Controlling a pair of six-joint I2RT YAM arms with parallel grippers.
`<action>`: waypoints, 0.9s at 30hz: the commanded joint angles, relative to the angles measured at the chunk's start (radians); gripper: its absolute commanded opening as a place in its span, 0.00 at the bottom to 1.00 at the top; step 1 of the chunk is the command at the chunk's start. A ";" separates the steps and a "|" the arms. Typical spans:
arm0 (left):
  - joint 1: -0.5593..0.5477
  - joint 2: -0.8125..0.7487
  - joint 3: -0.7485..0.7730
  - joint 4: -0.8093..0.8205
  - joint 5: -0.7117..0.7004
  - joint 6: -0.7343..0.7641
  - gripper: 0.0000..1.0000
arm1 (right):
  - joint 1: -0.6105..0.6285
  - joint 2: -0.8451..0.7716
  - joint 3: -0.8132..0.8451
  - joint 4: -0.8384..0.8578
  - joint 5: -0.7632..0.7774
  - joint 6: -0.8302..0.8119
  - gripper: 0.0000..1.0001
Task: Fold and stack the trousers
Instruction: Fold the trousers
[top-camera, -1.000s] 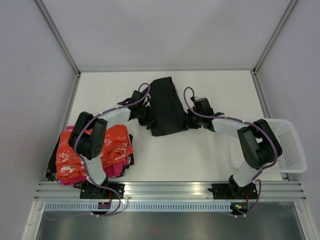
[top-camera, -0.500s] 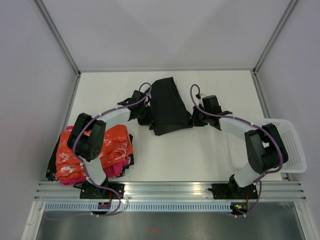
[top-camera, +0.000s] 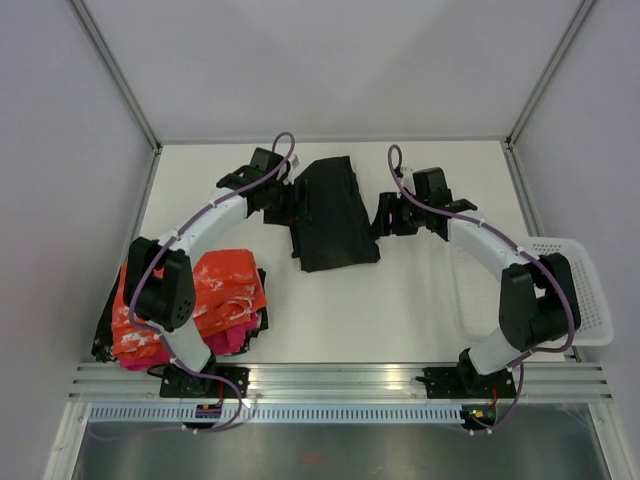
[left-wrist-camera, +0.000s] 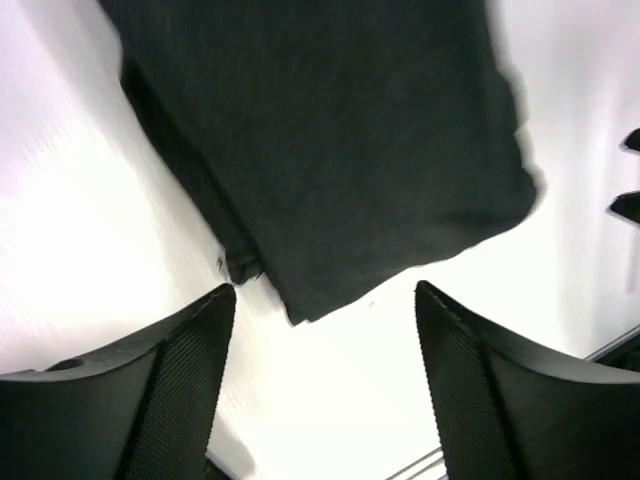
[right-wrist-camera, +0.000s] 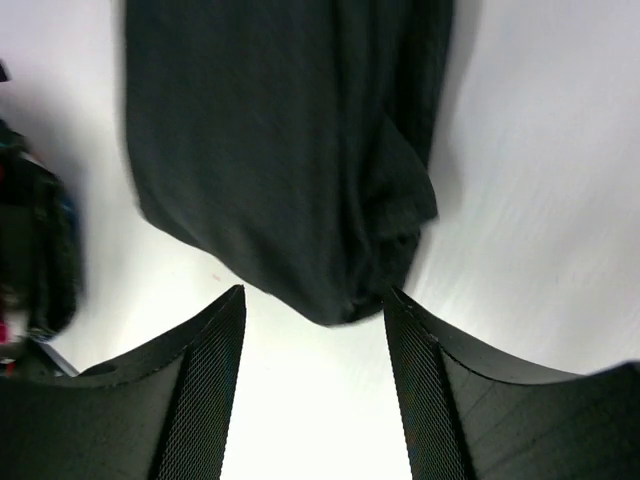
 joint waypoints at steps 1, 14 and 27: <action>0.003 -0.063 0.172 -0.082 -0.060 0.074 0.79 | -0.001 -0.063 0.128 -0.030 -0.074 -0.003 0.63; 0.101 0.379 0.608 -0.009 -0.097 -0.046 0.82 | 0.148 0.073 -0.056 -0.019 -0.015 -0.018 0.48; 0.123 0.318 0.450 0.020 -0.134 -0.034 0.81 | -0.010 0.357 0.215 -0.042 0.266 -0.030 0.38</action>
